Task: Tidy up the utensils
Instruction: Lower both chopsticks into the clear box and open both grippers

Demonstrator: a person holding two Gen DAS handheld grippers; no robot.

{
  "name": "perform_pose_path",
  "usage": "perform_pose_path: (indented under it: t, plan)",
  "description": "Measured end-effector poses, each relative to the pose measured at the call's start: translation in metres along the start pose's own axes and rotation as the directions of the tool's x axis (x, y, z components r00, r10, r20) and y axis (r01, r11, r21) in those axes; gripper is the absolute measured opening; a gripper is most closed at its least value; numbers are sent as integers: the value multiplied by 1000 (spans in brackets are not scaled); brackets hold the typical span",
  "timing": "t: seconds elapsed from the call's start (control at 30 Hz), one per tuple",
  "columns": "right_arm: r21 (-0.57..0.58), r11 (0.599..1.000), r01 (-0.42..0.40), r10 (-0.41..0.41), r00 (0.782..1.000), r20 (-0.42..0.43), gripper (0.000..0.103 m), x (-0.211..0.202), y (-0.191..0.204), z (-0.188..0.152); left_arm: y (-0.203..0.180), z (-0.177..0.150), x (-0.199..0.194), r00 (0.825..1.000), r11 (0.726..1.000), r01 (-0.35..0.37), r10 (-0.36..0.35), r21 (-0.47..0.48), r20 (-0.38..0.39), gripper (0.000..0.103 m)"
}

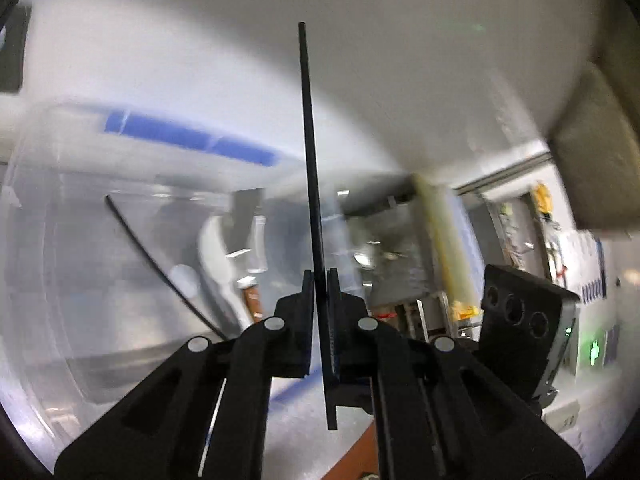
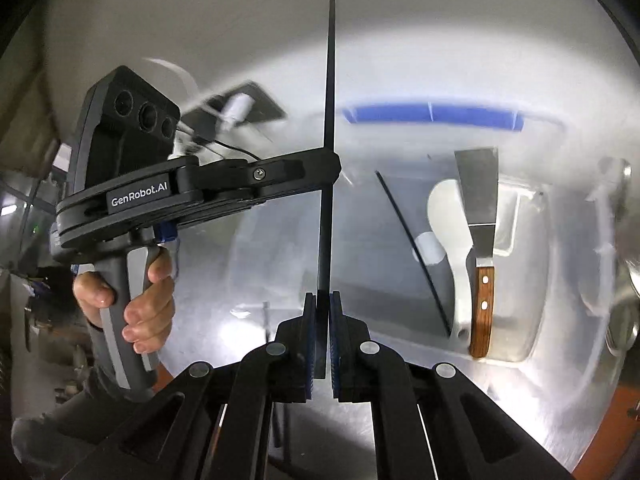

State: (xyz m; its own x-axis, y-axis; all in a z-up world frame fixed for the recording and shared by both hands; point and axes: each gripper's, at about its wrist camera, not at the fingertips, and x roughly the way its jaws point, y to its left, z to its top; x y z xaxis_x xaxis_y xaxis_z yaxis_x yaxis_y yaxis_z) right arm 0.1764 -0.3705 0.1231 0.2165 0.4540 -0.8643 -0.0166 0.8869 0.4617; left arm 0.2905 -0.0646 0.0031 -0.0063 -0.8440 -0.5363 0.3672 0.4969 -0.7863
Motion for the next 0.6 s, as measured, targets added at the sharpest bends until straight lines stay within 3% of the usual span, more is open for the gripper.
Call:
perform_pose_path:
  t: [0.13,0.27,0.6]
  plan:
    - [22,1000,-13,15,996,-91,8,49,-29,12,48,2,44,992,992,-67,54,-111,-112,6]
    - [45,999,-9,18,981,-194,8,88,-53,14,84,-12,72,976,971,-95,47,-221,-214,6]
    - [-4,996,86,-80,919,-386,7,148,-75,15,121,-31,102,937,912,-219,98,-347,-336,6]
